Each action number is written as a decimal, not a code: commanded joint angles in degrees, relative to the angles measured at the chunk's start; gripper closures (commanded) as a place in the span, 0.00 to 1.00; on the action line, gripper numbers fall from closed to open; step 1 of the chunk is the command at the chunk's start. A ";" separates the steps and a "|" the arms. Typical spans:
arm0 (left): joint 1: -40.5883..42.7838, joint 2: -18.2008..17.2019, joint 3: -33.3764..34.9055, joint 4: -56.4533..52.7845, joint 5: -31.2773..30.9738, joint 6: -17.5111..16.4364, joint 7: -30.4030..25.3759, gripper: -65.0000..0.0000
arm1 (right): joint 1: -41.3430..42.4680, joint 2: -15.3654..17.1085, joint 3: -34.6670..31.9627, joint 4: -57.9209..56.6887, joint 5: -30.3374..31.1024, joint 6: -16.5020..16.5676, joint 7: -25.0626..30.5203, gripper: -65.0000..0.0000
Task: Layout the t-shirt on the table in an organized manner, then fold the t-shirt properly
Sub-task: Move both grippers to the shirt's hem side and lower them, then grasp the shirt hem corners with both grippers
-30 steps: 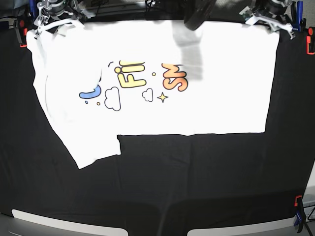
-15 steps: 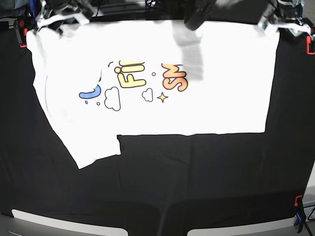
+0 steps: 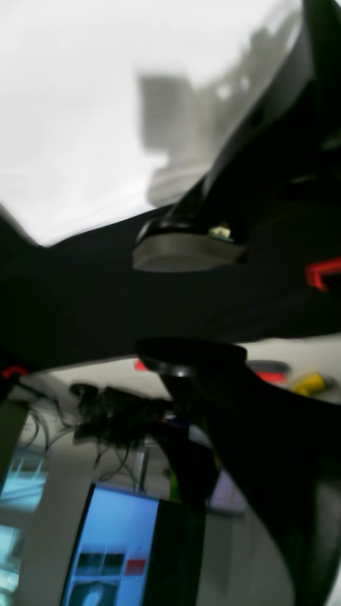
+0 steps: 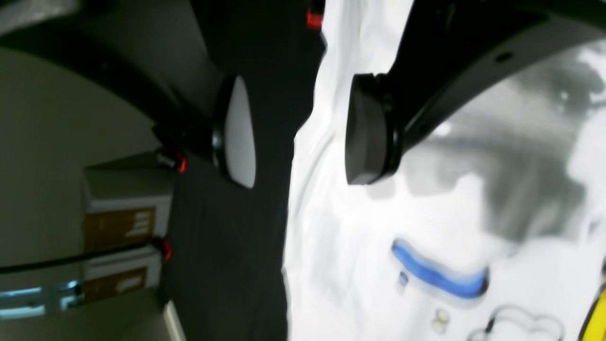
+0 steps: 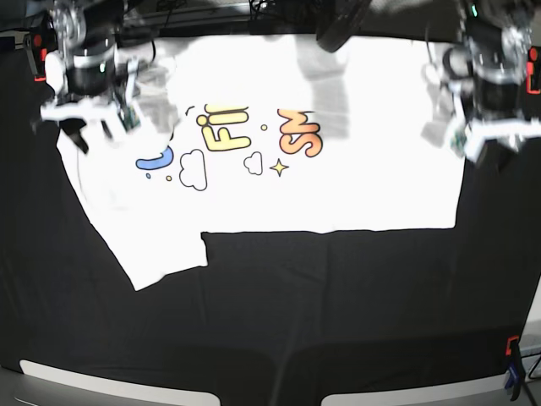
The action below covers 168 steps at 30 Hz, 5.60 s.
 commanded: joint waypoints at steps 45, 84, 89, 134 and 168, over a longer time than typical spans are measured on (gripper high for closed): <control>-58.36 5.38 -0.35 -87.45 -80.87 -52.24 0.57 0.66 | 12.50 -2.71 0.31 0.98 -1.49 -0.26 -1.95 0.54; -58.05 8.41 -0.35 -87.41 -80.59 -55.21 -4.63 1.00 | 12.92 -6.05 0.31 -0.28 0.00 -0.31 -0.11 0.54; -58.05 8.59 -0.35 -87.41 -80.61 -55.21 -4.66 1.00 | 19.02 -10.27 1.27 -9.51 0.98 -0.31 0.94 0.54; -58.07 9.68 -0.35 -87.41 -80.63 -55.21 -5.75 1.00 | 66.79 -16.59 26.67 -97.55 41.99 47.30 9.07 0.84; -57.88 11.67 -0.35 -79.06 -67.19 -55.19 -6.27 1.00 | 74.86 -15.19 26.67 -95.91 51.43 54.72 4.15 1.00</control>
